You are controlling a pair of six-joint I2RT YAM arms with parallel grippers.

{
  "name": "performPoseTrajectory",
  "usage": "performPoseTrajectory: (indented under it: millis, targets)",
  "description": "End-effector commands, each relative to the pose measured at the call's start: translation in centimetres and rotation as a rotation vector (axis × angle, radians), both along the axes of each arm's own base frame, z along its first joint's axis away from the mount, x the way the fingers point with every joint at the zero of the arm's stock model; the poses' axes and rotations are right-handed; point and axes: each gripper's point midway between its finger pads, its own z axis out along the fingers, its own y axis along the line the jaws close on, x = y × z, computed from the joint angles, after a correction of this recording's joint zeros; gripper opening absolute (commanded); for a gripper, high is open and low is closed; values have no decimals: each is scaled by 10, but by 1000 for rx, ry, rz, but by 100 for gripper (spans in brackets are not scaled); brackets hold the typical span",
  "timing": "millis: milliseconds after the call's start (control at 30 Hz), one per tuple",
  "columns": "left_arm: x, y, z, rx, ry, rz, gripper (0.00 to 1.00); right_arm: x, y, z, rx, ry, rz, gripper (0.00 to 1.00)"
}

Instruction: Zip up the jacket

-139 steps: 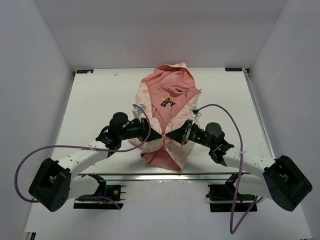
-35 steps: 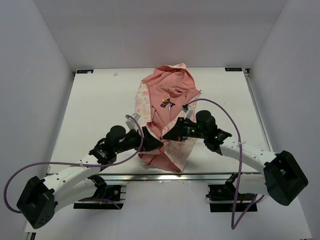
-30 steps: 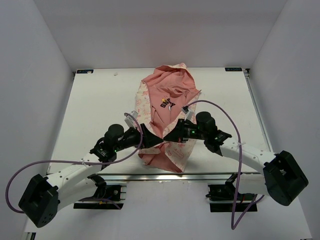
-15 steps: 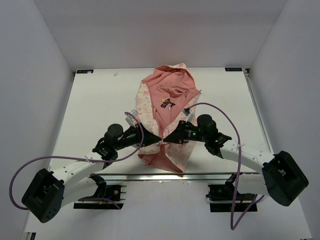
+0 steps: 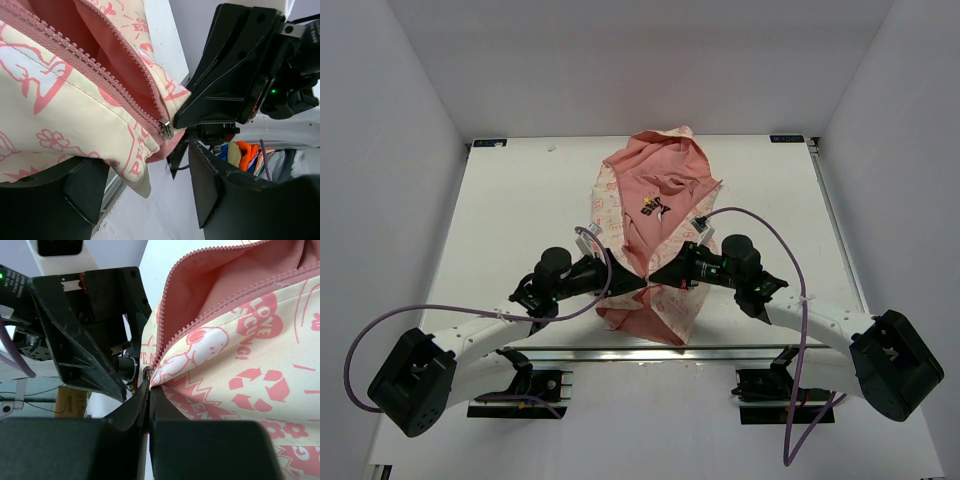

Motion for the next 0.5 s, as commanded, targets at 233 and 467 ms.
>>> performPoseTrajectory:
  millis: [233,467]
  targets:
    - [-6,-11,20,-104,-61,-85,69,1,5,15,60,-37,6,0]
    - [-7,-10,32,-138,-108,-82,50,6,3,8,31,-20,-18,0]
